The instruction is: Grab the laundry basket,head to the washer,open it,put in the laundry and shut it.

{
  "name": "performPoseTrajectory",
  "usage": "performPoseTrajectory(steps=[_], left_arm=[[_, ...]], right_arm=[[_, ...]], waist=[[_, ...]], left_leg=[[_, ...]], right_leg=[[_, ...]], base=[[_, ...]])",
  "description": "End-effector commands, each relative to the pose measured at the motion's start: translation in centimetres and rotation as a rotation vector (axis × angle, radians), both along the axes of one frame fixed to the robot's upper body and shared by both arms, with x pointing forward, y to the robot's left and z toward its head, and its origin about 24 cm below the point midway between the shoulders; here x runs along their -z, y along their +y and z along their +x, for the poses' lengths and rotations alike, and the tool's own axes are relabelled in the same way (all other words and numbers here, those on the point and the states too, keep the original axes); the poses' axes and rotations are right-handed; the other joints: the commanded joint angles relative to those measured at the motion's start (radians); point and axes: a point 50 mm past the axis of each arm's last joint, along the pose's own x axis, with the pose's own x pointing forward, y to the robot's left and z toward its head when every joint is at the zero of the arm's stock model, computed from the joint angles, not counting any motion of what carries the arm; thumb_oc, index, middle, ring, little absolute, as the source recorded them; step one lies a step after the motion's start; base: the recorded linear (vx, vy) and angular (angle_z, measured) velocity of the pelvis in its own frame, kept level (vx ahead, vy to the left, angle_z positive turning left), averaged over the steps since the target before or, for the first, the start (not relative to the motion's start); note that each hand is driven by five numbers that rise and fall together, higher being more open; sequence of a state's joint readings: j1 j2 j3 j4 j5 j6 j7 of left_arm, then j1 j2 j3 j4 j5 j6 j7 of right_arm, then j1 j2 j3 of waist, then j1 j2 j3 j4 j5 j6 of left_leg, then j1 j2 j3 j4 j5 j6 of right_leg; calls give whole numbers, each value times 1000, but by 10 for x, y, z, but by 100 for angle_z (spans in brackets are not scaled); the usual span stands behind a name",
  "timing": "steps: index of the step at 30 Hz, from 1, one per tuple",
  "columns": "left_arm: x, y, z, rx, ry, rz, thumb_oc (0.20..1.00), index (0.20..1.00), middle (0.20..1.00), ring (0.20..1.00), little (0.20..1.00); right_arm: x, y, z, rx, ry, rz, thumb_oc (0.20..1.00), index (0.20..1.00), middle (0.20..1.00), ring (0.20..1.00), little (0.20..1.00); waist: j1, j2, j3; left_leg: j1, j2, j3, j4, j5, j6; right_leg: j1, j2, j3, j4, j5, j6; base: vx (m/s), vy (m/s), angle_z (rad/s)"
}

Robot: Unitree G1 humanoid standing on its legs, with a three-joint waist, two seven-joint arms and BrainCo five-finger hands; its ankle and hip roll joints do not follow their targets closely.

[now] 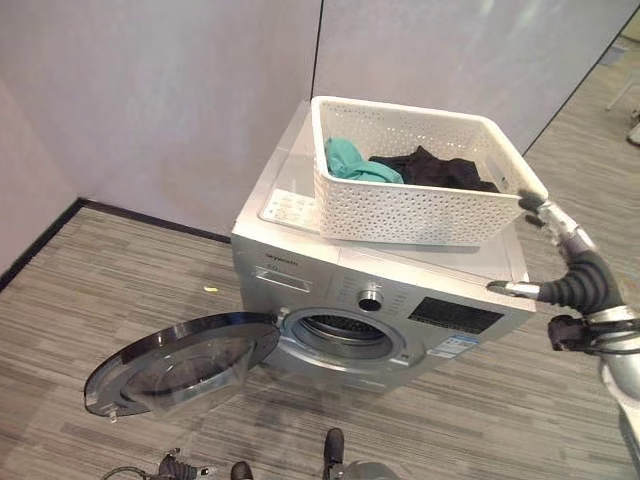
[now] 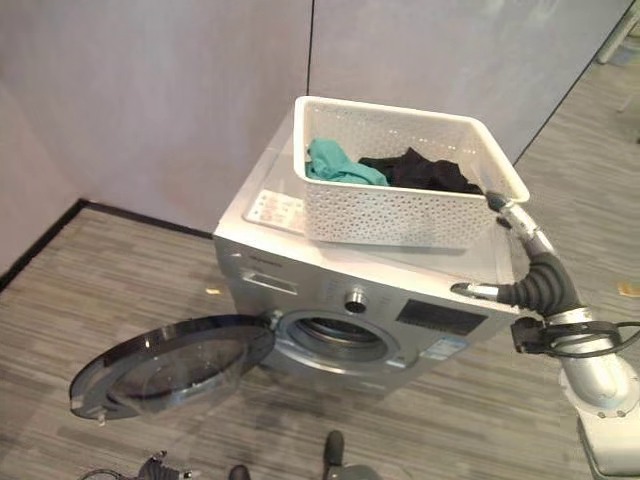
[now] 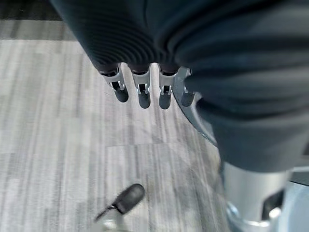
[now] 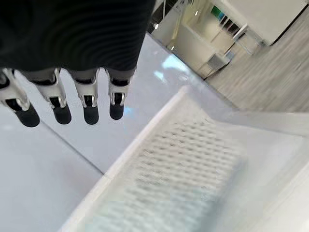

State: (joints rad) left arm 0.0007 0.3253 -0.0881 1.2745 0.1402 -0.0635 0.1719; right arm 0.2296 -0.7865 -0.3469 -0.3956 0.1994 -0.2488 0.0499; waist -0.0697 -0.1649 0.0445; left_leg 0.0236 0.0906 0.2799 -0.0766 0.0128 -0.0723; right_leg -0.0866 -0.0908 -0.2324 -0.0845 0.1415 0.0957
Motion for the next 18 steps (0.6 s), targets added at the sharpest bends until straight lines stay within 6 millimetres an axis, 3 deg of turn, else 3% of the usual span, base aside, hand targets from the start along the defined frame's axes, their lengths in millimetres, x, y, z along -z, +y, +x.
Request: performPoseTrajectory(steps=[1, 5, 11, 15, 18], left_arm=[[-4, 6, 5, 51, -13, 16, 1000, 1000, 1000, 1000, 1000], [-1, 4, -2, 62, 23, 1, 1000, 1000, 1000, 1000, 1000], [2, 5, -15, 41, 68, -12, 1000, 1000, 1000, 1000, 1000], [2, 11, -25, 3, 100, -20, 1000, 1000, 1000, 1000, 1000], [-1, 18, -25, -12, 103, -8, 1000, 1000, 1000, 1000, 1000]], right_arm=[[-51, -6, -7, -3, -256, -33, 1000, 1000, 1000, 1000, 1000], [-88, -17, 2, 117, -349, -248, 1000, 1000, 1000, 1000, 1000], [-103, -23, 31, 142, -270, -338, 1000, 1000, 1000, 1000, 1000], [-122, -45, 61, 283, -143, -484, 1000, 1000, 1000, 1000, 1000], [-133, -46, 79, 329, -85, -590, 1000, 1000, 1000, 1000, 1000]], waist=[[39, 18, 23], [54, -3, 14], [92, -32, 15], [142, -62, 28], [165, -77, 41]], left_leg=[[-12, 73, -66, -10, -5, -23], [-29, 79, -82, -11, -1, -27], [-58, 85, -103, -11, 8, -31], [-103, 92, -123, -11, 31, -43], [-132, 96, -135, -11, 44, -49]], right_leg=[[11, -47, -19, 41, -46, 106], [10, -42, -36, 30, -39, 108], [9, -39, -60, 13, -28, 111], [-8, -41, -82, -3, -10, 115], [-26, -45, -93, -3, -2, 118]], base=[[33, 9, 6], [1, -1, 1], [3, -22, 11], [-12, -24, 18], [-22, 0, 17]])
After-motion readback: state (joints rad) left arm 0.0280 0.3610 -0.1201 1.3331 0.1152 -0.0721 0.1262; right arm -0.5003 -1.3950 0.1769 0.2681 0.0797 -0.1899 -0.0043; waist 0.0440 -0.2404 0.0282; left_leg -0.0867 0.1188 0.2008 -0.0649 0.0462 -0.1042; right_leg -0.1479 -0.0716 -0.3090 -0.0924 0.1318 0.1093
